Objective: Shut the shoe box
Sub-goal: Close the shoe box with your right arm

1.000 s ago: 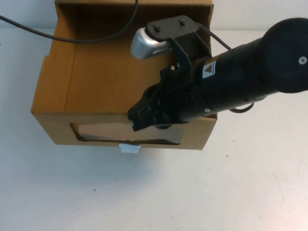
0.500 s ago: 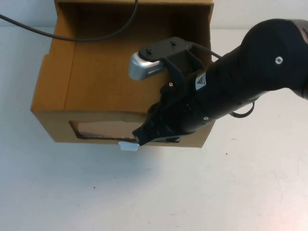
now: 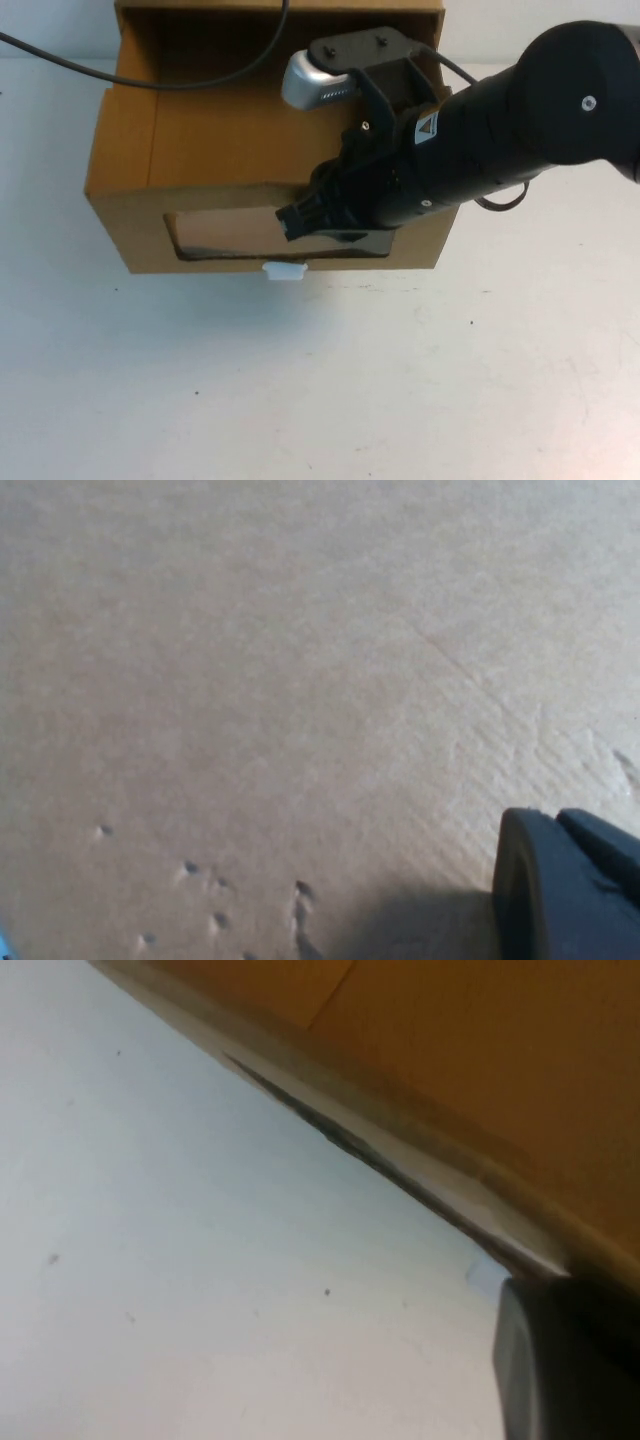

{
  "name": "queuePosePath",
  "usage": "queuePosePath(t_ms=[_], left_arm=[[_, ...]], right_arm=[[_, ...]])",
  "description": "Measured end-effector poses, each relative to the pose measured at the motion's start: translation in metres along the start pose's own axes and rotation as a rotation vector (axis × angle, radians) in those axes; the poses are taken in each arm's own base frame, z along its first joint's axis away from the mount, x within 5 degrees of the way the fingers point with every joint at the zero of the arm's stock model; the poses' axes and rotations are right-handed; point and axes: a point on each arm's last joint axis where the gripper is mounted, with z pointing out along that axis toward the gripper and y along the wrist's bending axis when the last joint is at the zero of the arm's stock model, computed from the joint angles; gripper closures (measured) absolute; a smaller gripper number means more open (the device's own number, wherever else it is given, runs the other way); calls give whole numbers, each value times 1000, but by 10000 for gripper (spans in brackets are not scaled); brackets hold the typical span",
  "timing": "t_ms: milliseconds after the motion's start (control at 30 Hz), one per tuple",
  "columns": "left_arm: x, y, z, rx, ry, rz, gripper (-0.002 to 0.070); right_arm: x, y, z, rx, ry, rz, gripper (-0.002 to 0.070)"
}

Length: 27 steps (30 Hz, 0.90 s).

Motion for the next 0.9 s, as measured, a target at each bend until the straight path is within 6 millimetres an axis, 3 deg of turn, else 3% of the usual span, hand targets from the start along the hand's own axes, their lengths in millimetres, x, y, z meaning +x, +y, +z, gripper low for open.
queuePosePath(t_ms=[300, 533, 733, 900], left_arm=[[0, 0, 0, 1, 1, 0, 678], [0, 0, 0, 1, 1, 0, 678], [0, 0, 0, 1, 1, 0, 678], [0, 0, 0, 1, 1, 0, 678]], right_arm=[[-30, -10, 18, 15, -66, 4, 689], [-58, -37, 32, 13, -90, 28, 689], [-65, -49, 25, -128, -80, 47, 689], [-66, -64, 19, -134, -97, 72, 689]])
